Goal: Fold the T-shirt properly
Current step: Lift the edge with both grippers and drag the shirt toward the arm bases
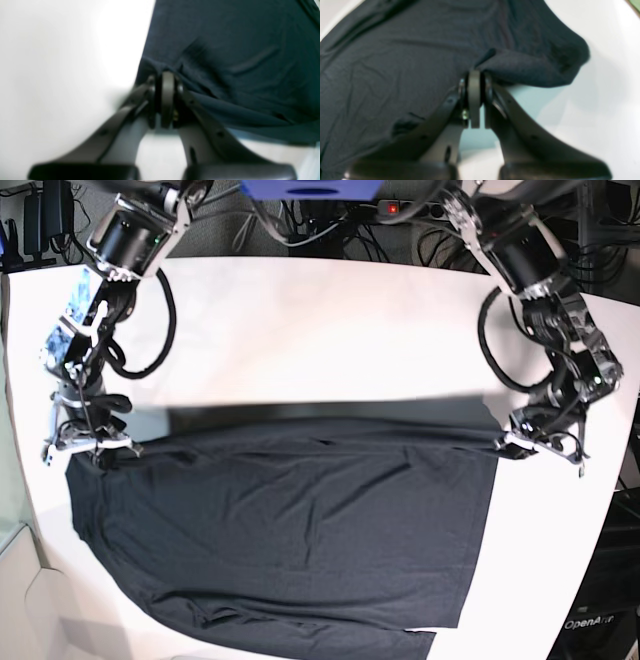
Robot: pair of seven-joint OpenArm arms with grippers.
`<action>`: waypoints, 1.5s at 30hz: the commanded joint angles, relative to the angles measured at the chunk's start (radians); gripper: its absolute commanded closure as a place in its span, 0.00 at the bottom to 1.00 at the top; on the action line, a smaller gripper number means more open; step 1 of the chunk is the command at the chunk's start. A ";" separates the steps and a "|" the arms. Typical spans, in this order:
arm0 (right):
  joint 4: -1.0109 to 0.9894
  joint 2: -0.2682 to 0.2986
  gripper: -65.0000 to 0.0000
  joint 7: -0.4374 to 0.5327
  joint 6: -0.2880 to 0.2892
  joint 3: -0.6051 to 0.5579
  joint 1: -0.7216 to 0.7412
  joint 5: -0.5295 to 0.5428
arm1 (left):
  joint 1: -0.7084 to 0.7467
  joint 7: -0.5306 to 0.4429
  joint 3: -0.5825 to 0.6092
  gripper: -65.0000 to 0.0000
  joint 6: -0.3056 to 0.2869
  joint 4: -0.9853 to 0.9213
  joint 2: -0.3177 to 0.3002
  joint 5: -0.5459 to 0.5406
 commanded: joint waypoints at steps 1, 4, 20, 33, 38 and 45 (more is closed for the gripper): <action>0.000 0.024 1.00 0.022 0.007 0.001 0.032 0.010 | -0.039 -0.017 0.002 1.00 -0.002 0.004 -0.018 -0.017; -0.056 0.045 1.00 0.022 0.007 0.001 0.060 0.010 | -0.061 -0.017 0.002 1.00 -0.002 -0.017 -0.025 -0.018; -0.208 0.096 1.00 0.030 0.009 -0.001 0.189 0.010 | -0.211 -0.076 0.107 1.00 -0.002 -0.134 -0.026 -0.015; -0.209 0.124 1.00 0.031 0.007 -0.076 0.229 0.010 | -0.315 -0.246 0.171 1.00 -0.002 -0.398 -0.100 -0.017; -0.209 0.139 1.00 0.031 0.007 -0.076 0.241 0.010 | -0.340 -0.260 0.174 1.00 -0.002 -0.438 -0.115 -0.017; -0.211 0.144 1.00 0.031 0.007 -0.076 0.244 0.010 | -0.343 -0.297 0.174 1.00 -0.002 -0.438 -0.114 -0.017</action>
